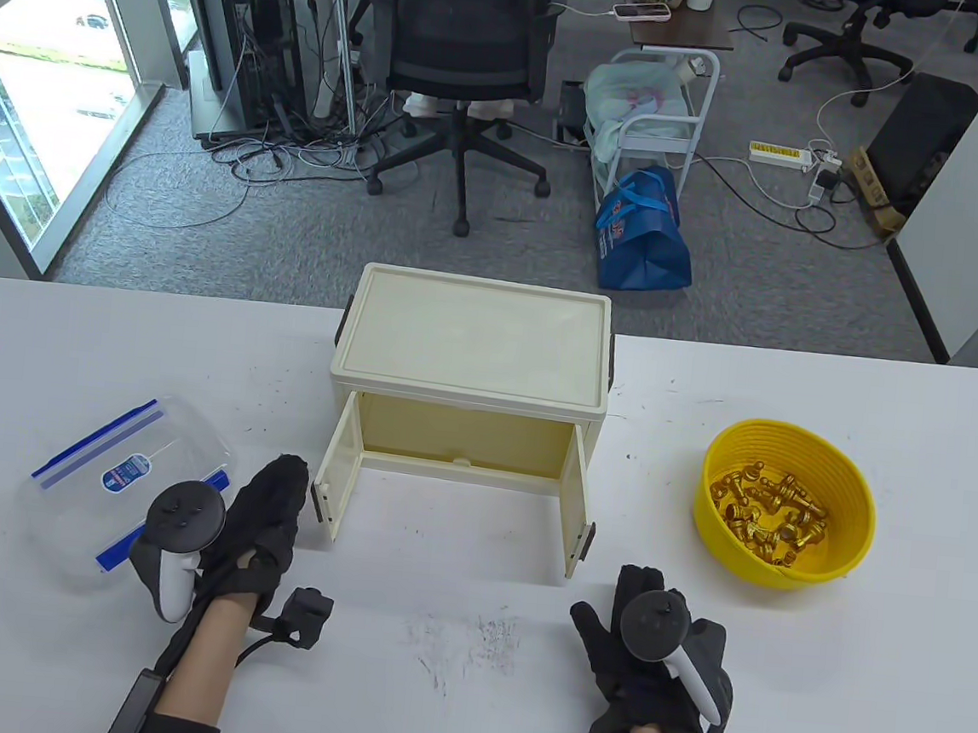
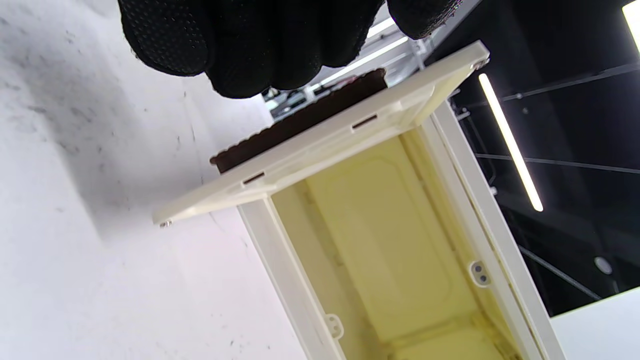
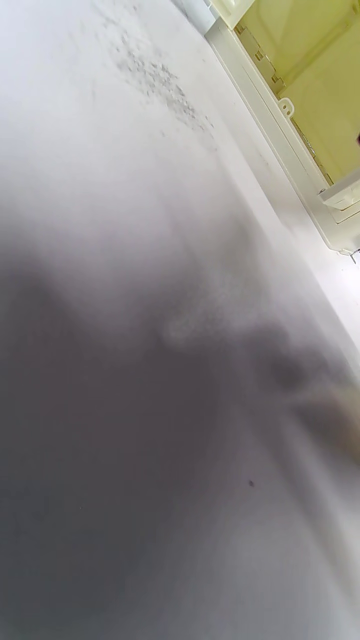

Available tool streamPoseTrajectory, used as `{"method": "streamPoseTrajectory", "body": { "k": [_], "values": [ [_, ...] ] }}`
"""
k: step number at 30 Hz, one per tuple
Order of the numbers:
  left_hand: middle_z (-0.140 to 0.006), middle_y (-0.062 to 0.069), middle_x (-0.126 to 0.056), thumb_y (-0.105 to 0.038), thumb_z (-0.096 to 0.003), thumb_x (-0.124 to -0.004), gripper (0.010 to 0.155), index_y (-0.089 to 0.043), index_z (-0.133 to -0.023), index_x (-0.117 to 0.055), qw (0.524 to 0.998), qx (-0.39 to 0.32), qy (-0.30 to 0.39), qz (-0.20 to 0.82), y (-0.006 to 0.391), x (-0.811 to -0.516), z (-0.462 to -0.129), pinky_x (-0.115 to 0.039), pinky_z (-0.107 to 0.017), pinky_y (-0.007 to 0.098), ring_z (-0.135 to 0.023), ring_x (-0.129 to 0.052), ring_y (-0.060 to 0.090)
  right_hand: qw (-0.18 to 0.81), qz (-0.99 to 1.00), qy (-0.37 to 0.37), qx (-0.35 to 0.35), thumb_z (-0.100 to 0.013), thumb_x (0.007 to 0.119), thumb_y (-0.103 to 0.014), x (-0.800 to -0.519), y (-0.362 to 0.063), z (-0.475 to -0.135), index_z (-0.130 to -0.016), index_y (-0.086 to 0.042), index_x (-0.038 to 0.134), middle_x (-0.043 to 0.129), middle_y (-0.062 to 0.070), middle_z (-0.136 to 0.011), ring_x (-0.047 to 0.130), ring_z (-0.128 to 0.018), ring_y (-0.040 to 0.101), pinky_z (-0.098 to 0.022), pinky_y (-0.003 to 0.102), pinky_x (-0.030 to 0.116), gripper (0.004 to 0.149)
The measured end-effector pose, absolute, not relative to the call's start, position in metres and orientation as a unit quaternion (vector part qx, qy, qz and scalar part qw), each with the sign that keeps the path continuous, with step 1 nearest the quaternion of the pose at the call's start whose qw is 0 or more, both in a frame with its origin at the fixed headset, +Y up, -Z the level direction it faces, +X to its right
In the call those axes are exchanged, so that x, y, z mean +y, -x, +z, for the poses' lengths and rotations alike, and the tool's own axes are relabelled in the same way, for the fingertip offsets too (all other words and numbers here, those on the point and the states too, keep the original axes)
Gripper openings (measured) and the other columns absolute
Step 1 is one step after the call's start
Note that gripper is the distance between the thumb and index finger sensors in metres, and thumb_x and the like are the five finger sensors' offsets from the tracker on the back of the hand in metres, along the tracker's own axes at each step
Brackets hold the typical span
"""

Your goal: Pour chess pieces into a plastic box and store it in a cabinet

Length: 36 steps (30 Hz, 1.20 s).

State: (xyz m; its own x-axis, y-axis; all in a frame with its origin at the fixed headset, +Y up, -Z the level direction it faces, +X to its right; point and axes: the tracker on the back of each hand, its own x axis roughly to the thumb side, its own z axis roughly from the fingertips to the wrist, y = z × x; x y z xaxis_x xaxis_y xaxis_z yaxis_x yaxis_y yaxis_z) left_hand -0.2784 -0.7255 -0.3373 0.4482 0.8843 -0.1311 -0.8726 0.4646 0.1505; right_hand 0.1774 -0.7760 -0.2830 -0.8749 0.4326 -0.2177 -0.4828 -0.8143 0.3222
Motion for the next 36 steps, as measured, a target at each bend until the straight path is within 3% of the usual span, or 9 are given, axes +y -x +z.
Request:
{"method": "streamPoseTrajectory", "body": {
  "k": [8, 13, 17, 22, 27, 30, 36],
  "values": [
    [-0.116, 0.026, -0.069, -0.044, -0.0711, -0.059, 0.061, -0.006, -0.119, -0.057, 0.878, 0.099, -0.045, 0.466, 0.309, -0.673, -0.338, -0.070, -0.069, 0.063, -0.101, -0.073, 0.050, 0.235, 0.952, 0.068, 0.182, -0.057, 0.058, -0.062, -0.776, -0.177, -0.283, -0.116, -0.018, 0.022, 0.019, 0.014, -0.124, 0.021, -0.111, 0.051, -0.074, 0.070, 0.030, 0.082],
    [-0.127, 0.024, -0.053, -0.051, -0.0705, -0.058, 0.069, -0.011, -0.125, -0.046, 0.954, 0.114, 0.000, 0.279, 0.337, -0.641, -0.362, -0.057, -0.076, 0.067, -0.112, -0.055, 0.052, 0.239, 0.952, 0.069, 0.179, -0.057, 0.058, -0.062, -0.775, -0.177, -0.283, -0.116, -0.019, 0.022, 0.018, 0.014, -0.124, 0.020, -0.111, 0.051, -0.074, 0.070, 0.030, 0.082],
    [-0.130, 0.021, -0.049, -0.056, -0.0701, -0.052, 0.071, -0.015, -0.127, -0.043, 0.981, 0.154, 0.024, 0.112, 0.359, -0.655, -0.387, -0.054, -0.078, 0.068, -0.116, -0.048, 0.050, 0.232, 0.953, 0.076, 0.178, -0.057, 0.059, -0.062, -0.775, -0.178, -0.283, -0.117, -0.019, 0.022, 0.018, 0.013, -0.124, 0.019, -0.111, 0.051, -0.074, 0.070, 0.029, 0.082],
    [-0.135, 0.013, -0.037, -0.060, -0.0677, -0.050, 0.074, -0.021, -0.128, -0.034, 0.973, 0.202, 0.109, 0.005, 0.383, -0.690, -0.415, -0.043, -0.083, 0.067, -0.122, -0.033, 0.045, 0.224, 0.956, 0.074, 0.176, -0.057, 0.059, -0.062, -0.774, -0.176, -0.284, -0.117, -0.019, 0.022, 0.017, 0.013, -0.124, 0.019, -0.111, 0.051, -0.074, 0.070, 0.029, 0.082],
    [-0.136, 0.012, -0.030, -0.064, -0.0662, -0.046, 0.077, -0.023, -0.129, -0.025, 0.961, 0.232, 0.150, -0.022, 0.402, -0.710, -0.436, -0.039, -0.084, 0.067, -0.122, -0.026, 0.044, 0.188, 0.964, 0.061, 0.177, -0.058, 0.059, -0.062, -0.772, -0.166, -0.285, -0.117, -0.019, 0.022, 0.017, 0.013, -0.124, 0.019, -0.111, 0.051, -0.074, 0.070, 0.029, 0.082],
    [-0.136, 0.016, -0.026, -0.067, -0.0649, -0.042, 0.082, -0.021, -0.129, -0.019, 0.944, 0.249, 0.213, 0.028, 0.412, -0.720, -0.442, -0.039, -0.084, 0.068, -0.121, -0.025, 0.047, 0.175, 0.967, 0.058, 0.178, -0.058, 0.059, -0.062, -0.772, -0.162, -0.286, -0.117, -0.019, 0.022, 0.018, 0.014, -0.124, 0.019, -0.111, 0.051, -0.074, 0.070, 0.029, 0.082],
    [-0.136, 0.016, -0.028, -0.066, -0.0650, -0.039, 0.082, -0.019, -0.129, -0.017, 0.947, 0.240, 0.210, 0.040, 0.413, -0.723, -0.436, -0.034, -0.083, 0.069, -0.121, -0.033, 0.048, 0.183, 0.964, 0.062, 0.186, -0.058, 0.059, -0.062, -0.773, -0.164, -0.288, -0.117, -0.019, 0.022, 0.018, 0.014, -0.124, 0.020, -0.111, 0.051, -0.074, 0.070, 0.029, 0.082]
  ]
}}
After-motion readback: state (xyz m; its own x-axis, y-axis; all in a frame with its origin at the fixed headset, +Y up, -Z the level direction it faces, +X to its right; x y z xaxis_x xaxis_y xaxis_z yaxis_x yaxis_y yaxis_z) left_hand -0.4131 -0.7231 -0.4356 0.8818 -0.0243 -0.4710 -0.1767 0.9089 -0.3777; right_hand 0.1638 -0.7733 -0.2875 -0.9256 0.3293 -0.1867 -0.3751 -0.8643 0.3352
